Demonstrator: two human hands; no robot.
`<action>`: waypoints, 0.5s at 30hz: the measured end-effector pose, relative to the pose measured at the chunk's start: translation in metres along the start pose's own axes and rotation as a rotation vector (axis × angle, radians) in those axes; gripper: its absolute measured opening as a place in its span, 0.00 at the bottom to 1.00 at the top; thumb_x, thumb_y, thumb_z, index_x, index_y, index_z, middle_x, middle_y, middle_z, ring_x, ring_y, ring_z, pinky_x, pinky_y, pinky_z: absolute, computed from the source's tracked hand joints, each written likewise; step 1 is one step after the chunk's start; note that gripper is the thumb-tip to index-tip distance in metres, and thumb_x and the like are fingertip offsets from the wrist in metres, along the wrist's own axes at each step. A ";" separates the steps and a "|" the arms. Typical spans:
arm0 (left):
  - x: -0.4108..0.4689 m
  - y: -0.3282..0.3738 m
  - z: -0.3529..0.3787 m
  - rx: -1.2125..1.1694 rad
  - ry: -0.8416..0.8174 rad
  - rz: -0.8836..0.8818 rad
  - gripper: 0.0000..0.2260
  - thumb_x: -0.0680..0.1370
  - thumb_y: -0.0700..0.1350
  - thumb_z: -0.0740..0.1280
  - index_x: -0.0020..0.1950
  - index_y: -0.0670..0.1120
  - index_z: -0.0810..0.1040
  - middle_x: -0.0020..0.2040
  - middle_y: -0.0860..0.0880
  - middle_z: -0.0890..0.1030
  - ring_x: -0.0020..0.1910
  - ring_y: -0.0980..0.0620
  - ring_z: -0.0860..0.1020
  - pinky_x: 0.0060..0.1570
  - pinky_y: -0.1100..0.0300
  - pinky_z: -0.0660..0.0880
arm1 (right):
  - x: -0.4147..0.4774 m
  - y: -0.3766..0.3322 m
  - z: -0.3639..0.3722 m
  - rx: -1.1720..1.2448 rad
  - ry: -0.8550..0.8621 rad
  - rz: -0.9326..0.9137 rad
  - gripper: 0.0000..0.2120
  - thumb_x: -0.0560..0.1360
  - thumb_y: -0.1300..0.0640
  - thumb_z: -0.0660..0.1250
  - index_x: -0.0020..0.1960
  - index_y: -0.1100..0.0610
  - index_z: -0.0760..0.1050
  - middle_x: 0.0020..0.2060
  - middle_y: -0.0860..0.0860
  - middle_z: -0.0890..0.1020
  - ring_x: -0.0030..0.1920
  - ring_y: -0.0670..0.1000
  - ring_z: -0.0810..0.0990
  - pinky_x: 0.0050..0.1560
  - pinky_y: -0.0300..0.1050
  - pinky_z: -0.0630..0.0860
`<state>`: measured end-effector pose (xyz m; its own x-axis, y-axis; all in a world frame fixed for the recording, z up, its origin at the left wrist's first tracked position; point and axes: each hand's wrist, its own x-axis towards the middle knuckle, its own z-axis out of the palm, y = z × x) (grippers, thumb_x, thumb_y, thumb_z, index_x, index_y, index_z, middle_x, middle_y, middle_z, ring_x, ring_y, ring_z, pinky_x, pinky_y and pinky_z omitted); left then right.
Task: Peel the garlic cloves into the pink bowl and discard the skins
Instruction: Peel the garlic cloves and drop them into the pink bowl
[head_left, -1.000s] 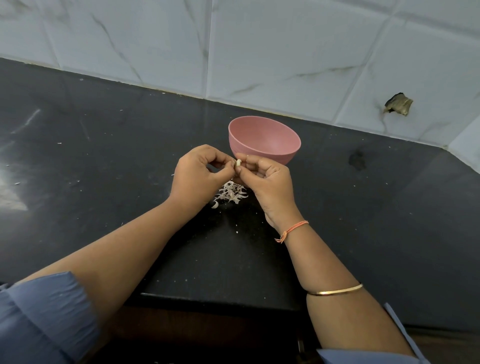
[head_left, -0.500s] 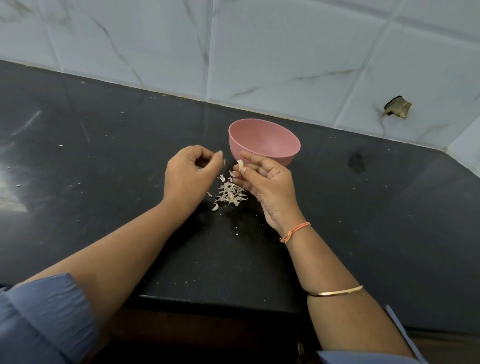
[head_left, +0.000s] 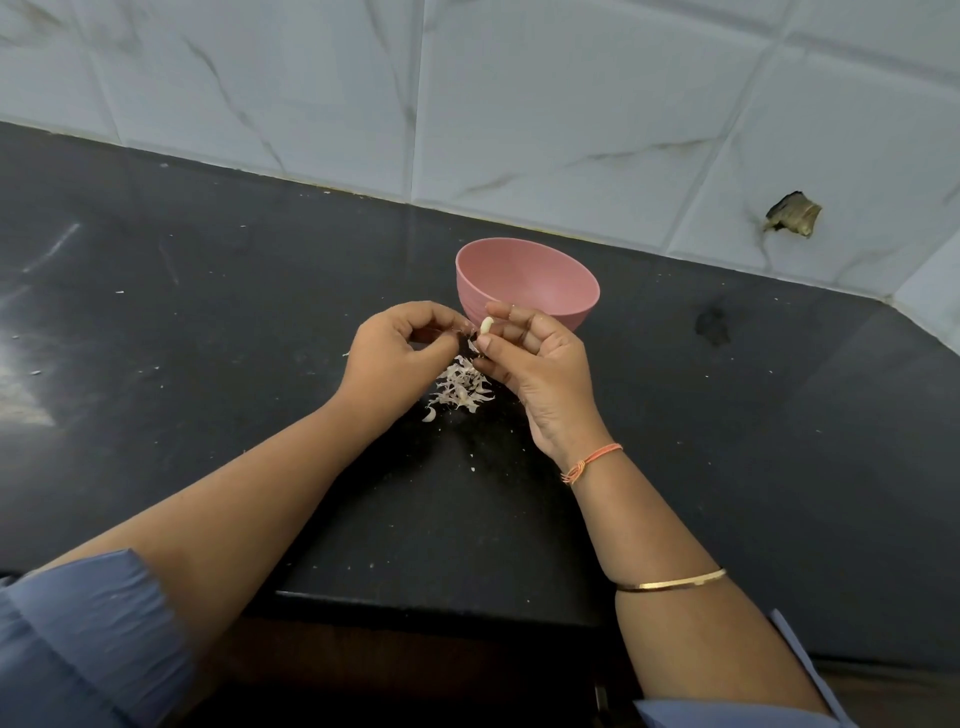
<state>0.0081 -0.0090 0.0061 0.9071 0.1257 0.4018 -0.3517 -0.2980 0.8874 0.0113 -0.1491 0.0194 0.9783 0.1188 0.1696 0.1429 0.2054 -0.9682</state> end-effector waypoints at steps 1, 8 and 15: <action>0.000 0.000 -0.001 -0.007 0.002 -0.013 0.10 0.74 0.36 0.66 0.43 0.52 0.81 0.40 0.55 0.82 0.37 0.61 0.79 0.42 0.63 0.78 | 0.000 0.000 0.000 -0.008 0.004 -0.003 0.12 0.71 0.72 0.67 0.50 0.58 0.77 0.38 0.52 0.80 0.39 0.45 0.81 0.43 0.40 0.81; -0.002 0.004 -0.001 -0.043 -0.010 -0.026 0.07 0.73 0.39 0.69 0.42 0.52 0.82 0.40 0.53 0.83 0.37 0.62 0.79 0.41 0.66 0.77 | 0.000 0.000 -0.001 -0.079 0.019 -0.069 0.13 0.70 0.72 0.68 0.47 0.56 0.78 0.38 0.53 0.81 0.39 0.46 0.82 0.42 0.39 0.81; -0.001 0.004 -0.001 -0.097 -0.030 -0.055 0.04 0.72 0.41 0.71 0.42 0.50 0.82 0.40 0.51 0.84 0.38 0.59 0.81 0.42 0.65 0.78 | 0.001 0.004 0.000 -0.205 -0.017 -0.119 0.11 0.71 0.67 0.70 0.50 0.55 0.79 0.41 0.56 0.82 0.43 0.50 0.82 0.43 0.43 0.81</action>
<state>0.0055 -0.0090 0.0093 0.9316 0.1106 0.3463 -0.3208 -0.1984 0.9262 0.0126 -0.1488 0.0160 0.9503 0.1221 0.2862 0.2863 0.0177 -0.9580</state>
